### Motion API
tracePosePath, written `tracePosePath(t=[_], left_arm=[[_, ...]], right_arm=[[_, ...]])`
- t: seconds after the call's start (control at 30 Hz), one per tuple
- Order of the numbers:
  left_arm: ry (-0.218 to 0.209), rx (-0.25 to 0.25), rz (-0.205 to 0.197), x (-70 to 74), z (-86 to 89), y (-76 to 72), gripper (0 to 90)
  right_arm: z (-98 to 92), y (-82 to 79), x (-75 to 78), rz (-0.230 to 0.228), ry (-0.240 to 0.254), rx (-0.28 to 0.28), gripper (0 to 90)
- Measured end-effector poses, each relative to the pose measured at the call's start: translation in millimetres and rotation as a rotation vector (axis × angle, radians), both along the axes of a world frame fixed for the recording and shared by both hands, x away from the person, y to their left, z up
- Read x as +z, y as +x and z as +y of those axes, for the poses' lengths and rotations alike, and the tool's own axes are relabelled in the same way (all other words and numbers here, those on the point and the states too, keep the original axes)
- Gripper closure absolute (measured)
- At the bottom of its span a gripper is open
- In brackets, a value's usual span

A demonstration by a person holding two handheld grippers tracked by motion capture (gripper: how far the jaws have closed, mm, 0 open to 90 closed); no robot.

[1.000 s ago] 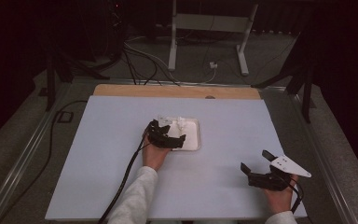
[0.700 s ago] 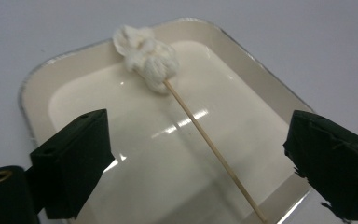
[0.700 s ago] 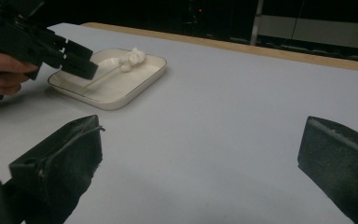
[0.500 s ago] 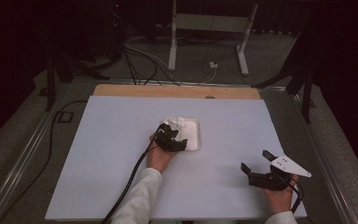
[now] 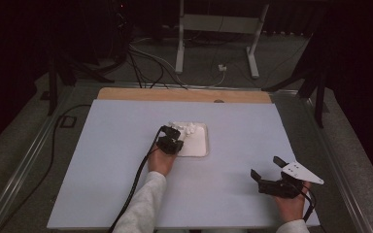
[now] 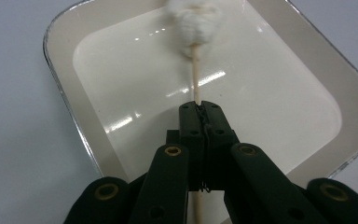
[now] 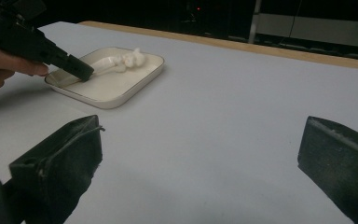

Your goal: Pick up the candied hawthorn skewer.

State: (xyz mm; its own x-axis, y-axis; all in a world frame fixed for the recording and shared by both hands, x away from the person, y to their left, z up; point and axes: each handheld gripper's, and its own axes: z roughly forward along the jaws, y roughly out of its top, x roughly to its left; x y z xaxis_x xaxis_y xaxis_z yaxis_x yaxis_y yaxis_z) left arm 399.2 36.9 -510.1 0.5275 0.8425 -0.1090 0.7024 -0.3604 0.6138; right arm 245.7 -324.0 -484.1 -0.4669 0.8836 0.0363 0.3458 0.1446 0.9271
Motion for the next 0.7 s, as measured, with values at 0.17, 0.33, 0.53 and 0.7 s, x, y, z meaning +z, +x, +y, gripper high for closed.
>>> tracePosePath(t=[0.17, 0.33, 0.53, 0.7], left_arm=[[-0.064, 0.012, 0.019, 2.5, 9.2, -1.4, 90.0], [-0.079, -0.008, 0.016, 11.3, 14.4, -9.5, 90.0], [-0.035, -0.037, 0.047, 10.6, 18.1, -14.0, 89.9], [0.000, -0.049, 0.102, 7.2, 21.1, -14.4, 83.9]], right_arm=[[-0.7, 0.1, -0.2, 0.001, 0.003, -0.002, 0.0], [-0.8, -0.2, -0.1, 0.000, 0.002, -0.002, 0.0], [0.1, 0.3, -0.8, 0.003, -0.002, -0.001, 0.0], [0.1, 0.0, -0.6, 0.003, -0.004, -0.004, 0.0]])
